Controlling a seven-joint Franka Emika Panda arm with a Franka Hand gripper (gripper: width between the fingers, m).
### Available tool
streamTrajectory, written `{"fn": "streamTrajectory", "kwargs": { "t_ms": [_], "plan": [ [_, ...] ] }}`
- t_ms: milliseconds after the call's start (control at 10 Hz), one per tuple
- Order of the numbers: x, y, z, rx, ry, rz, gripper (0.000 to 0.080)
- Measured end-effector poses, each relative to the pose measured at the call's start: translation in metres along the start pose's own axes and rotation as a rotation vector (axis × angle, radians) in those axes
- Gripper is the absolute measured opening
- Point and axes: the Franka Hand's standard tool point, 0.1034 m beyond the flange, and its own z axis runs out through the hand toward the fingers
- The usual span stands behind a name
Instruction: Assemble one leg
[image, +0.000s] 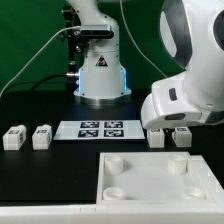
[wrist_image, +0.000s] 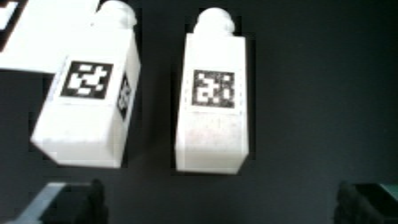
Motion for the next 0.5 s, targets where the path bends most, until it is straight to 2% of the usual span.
{"fn": "streamTrajectory", "kwargs": {
  "t_ms": [100,500],
  "plan": [
    [-0.004,-0.003,0.014,-0.012,-0.025,0.001,0.0649],
    [-0.010,-0.006,0.034,-0.028,-0.055,-0.002,0.0649]
  ]
}}
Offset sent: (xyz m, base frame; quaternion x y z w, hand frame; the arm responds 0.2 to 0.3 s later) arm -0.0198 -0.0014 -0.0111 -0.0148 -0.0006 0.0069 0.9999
